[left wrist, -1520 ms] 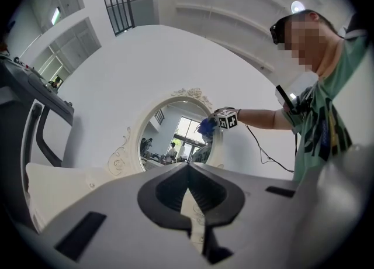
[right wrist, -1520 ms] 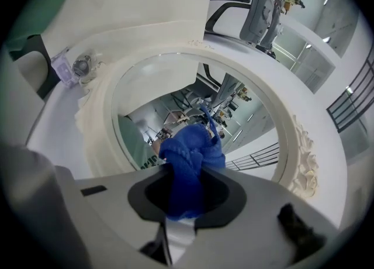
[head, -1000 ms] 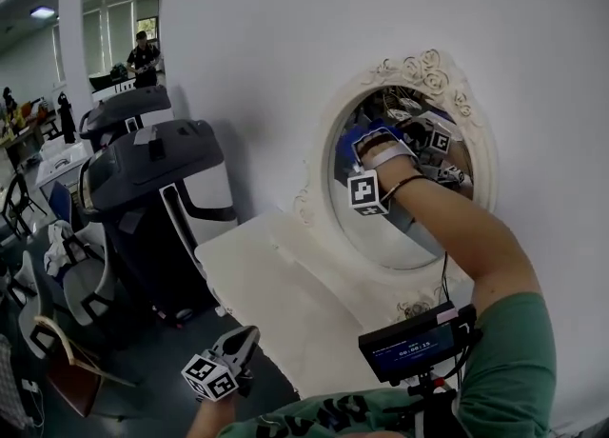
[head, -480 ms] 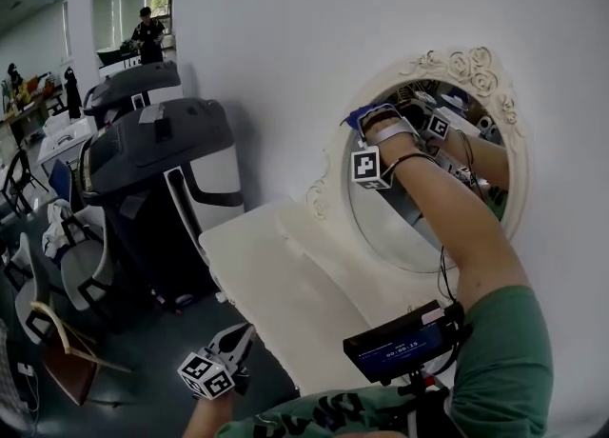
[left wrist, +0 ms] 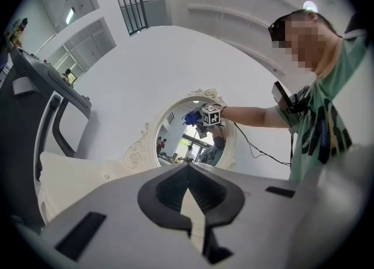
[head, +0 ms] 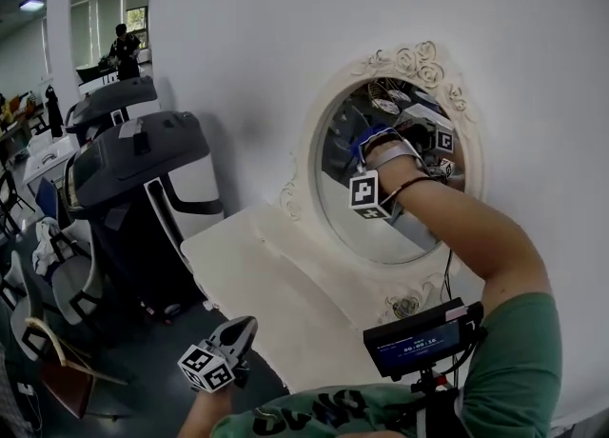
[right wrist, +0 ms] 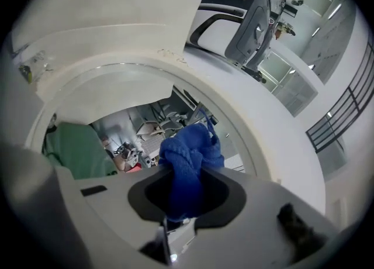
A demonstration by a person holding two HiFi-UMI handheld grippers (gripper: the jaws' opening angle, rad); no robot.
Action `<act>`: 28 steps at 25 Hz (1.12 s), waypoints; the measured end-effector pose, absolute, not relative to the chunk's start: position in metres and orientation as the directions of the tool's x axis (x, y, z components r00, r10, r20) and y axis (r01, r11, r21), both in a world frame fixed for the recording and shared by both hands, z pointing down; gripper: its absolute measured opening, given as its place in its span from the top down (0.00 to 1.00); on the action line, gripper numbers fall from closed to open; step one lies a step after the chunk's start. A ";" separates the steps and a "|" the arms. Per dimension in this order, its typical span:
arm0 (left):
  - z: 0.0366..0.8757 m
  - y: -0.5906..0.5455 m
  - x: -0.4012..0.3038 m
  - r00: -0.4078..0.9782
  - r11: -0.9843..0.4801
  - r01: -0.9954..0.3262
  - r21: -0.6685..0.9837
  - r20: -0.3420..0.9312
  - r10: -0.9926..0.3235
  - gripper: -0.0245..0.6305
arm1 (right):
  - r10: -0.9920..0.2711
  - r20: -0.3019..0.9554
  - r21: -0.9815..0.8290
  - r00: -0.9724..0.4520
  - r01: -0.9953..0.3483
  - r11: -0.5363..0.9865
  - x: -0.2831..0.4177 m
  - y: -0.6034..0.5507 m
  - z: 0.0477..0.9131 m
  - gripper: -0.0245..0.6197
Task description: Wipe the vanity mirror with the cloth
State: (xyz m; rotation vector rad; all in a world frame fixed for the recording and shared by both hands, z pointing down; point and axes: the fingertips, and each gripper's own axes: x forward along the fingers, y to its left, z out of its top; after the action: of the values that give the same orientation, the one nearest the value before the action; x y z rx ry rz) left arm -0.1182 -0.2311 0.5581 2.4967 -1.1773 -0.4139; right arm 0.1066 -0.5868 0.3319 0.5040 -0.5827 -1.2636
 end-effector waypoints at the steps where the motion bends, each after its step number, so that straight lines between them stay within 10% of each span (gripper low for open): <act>1: 0.554 -0.230 -0.111 0.621 -0.604 -0.675 0.423 -0.115 -0.775 0.95 | -0.968 0.137 0.638 0.211 0.729 0.249 0.121 -0.574 0.332 0.85; 14: 0.518 -0.207 -0.039 0.718 -0.711 -0.597 0.372 -0.148 -0.680 0.95 | -0.909 0.164 0.562 0.384 0.721 0.406 0.268 -0.443 0.330 0.85; 22: 0.521 -0.194 -0.056 0.698 -0.688 -0.617 0.382 -0.139 -0.702 0.95 | -0.871 0.201 0.573 0.449 0.667 0.476 0.262 -0.442 0.330 0.85; 28: 0.544 -0.190 -0.091 0.644 -0.626 -0.656 0.422 -0.122 -0.756 0.95 | -0.952 0.243 0.641 0.185 0.706 0.301 0.153 -0.492 0.344 0.85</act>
State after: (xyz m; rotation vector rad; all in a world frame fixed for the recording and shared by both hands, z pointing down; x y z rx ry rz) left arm -0.0913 -0.1905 0.5440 2.5258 -1.1251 -0.4121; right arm 0.1525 -0.4920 0.3440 0.4329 -0.6815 -1.2204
